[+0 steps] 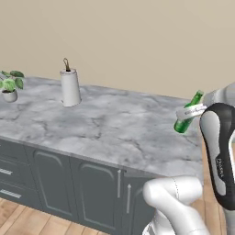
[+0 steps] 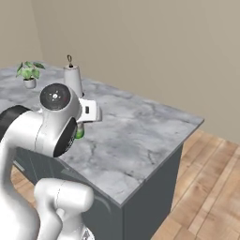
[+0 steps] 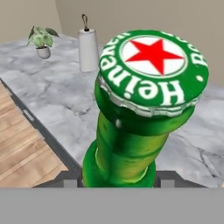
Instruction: Move the drinks to the dining counter.
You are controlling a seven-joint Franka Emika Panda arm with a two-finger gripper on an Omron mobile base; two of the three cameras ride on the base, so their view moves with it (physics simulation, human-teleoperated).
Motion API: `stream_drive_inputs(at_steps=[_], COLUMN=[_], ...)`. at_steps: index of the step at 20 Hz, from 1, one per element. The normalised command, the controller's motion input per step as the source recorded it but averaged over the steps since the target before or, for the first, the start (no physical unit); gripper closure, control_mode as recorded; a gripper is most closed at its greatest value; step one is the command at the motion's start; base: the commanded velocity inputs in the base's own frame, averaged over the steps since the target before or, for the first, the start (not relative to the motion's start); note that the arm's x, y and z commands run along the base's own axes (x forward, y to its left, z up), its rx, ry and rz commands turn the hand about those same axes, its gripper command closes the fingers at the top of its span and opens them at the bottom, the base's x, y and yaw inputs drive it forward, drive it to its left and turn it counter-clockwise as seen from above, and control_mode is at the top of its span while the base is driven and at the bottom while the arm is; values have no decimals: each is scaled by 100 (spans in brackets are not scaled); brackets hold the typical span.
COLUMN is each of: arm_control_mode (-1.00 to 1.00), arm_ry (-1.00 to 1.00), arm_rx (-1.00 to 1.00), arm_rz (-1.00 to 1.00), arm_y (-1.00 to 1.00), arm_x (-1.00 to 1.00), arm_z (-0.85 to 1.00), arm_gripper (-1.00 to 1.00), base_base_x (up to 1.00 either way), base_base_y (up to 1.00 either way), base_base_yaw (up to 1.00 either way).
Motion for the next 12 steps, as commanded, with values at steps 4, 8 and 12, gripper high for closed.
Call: stream_drive_inputs(at_steps=[4, 8, 12], arm_control_mode=[-100, -100, -100], arm_ry=[12, 4, -1], arm_rx=[-5, -13, -1], arm_rz=[0, 0, 1], arm_y=[16, 9, 0], arm_x=[49, 40, 18], arm_z=[-15, -32, -50], arm_gripper=[100, 100, 100], base_base_x=[0, 0, 0], base_base_y=[0, 0, 0], base_base_yaw=[0, 0, 0])
